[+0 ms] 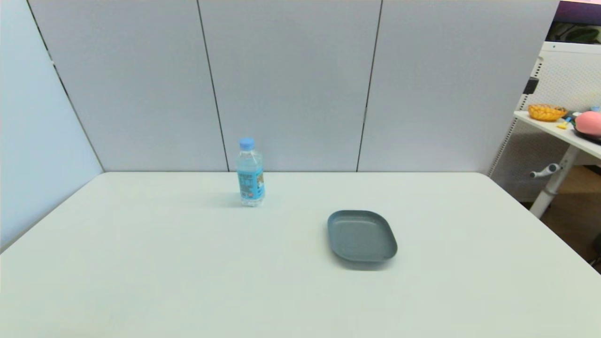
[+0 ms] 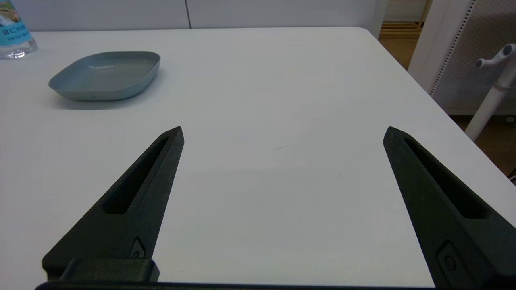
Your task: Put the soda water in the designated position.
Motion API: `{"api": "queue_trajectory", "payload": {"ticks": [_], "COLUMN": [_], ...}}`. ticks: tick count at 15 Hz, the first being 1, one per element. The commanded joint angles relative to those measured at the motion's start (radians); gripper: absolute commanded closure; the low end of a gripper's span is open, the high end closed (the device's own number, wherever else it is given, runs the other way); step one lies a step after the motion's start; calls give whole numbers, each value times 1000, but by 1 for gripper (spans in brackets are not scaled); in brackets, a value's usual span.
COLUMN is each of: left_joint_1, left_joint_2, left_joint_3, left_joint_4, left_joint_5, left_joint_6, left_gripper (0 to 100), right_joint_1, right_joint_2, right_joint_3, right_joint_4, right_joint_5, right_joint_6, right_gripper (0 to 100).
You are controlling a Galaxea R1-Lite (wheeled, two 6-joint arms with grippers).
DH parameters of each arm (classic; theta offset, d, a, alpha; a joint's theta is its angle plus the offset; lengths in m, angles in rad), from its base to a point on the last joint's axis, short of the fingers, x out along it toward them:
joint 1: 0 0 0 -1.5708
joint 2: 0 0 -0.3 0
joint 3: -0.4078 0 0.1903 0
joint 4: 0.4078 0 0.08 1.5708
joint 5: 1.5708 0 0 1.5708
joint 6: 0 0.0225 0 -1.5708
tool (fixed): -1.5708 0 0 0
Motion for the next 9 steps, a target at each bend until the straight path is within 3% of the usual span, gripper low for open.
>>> {"api": "queue_trajectory", "payload": {"ticks": [1, 9], "left_joint_1": [0, 0], "left_joint_2": [1, 1], "left_joint_3": [0, 0], "left_joint_4": [-2, -2], "left_joint_5": [0, 0], "left_joint_6": [0, 0], "left_gripper": [0, 0], "right_joint_1": [0, 0], "right_joint_2": [1, 1], "right_joint_3": [1, 1], "right_joint_4": [1, 1], "right_joint_5": [0, 0], "right_joint_6": [4, 3], "right_gripper": [0, 0]}}
